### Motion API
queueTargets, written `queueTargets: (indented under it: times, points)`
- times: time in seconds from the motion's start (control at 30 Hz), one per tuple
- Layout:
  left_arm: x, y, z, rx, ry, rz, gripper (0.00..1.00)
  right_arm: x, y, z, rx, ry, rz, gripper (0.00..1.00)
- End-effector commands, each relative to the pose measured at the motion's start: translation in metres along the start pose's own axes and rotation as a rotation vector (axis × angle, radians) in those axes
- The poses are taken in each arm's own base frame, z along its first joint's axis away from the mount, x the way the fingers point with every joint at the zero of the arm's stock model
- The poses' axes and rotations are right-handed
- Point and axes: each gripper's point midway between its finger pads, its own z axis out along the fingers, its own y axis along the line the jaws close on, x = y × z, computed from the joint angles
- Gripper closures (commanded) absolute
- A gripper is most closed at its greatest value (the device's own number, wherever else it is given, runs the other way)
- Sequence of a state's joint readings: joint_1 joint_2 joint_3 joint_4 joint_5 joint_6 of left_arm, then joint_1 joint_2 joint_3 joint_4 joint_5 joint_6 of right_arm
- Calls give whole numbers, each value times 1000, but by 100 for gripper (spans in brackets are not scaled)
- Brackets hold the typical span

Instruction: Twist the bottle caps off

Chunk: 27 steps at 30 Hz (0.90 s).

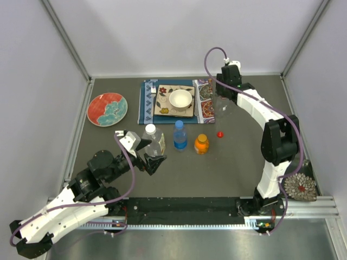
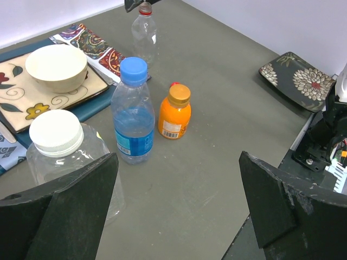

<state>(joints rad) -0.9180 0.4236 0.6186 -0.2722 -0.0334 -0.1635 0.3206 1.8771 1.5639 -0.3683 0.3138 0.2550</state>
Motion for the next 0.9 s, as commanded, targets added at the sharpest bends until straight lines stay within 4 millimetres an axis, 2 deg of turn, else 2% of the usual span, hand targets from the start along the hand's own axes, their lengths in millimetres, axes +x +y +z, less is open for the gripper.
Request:
queueTargets:
  times: [0.0,0.07,0.2,0.23,0.3,0.33,0.37,0.4,0.43,0.47,0.53,0.57,0.6,0.63,0.67,0.7,0.8,0.87]
  points:
    - [-11,-5,0,21,-30,-14,1,-32,16,-12,-45,-69,34,39]
    - [-12,-5,0,21,-31,-12,1,-36,17,-16,-52,-80,49,39]
    - [-16,-6,-1,18,-39,-17,1,-76,27,-60,-110,-179,117,39]
    - [-17,-5,0,14,-43,-17,1,-95,28,-88,-138,-236,136,39]
    - [-21,-4,1,7,-48,-24,1,-102,41,-118,-192,-271,150,39]
    - [-21,-4,1,1,-47,-27,1,-111,42,-144,-229,-311,163,39]
    - [-22,-1,2,-17,-49,-33,1,-106,58,-161,-297,-309,152,39]
    - [-24,1,3,-31,-53,-47,1,-87,62,-162,-311,-276,132,39]
    - [-22,3,6,-47,-44,-55,1,-84,63,-180,-341,-290,129,39]
    - [-24,7,7,-70,-46,-69,1,-50,77,-180,-378,-230,88,39]
    - [-22,10,11,-97,-29,-87,1,-20,87,-188,-409,-188,52,39]
    - [-21,12,12,-108,-22,-95,1,7,84,-188,-399,-149,35,39]
    - [-24,14,13,-129,-17,-111,1,25,94,-196,-428,-130,11,39]
    - [-24,16,14,-144,-9,-120,1,37,95,-199,-430,-116,0,39]
    - [-26,17,13,-162,1,-137,1,54,88,-200,-408,-103,-5,38]
    - [-24,20,15,-184,13,-142,1,66,94,-207,-425,-94,-24,38]
    - [-27,23,14,-208,16,-161,1,90,88,-210,-406,-77,-37,35]
    - [-27,22,13,-205,10,-168,1,102,87,-211,-409,-57,-40,29]
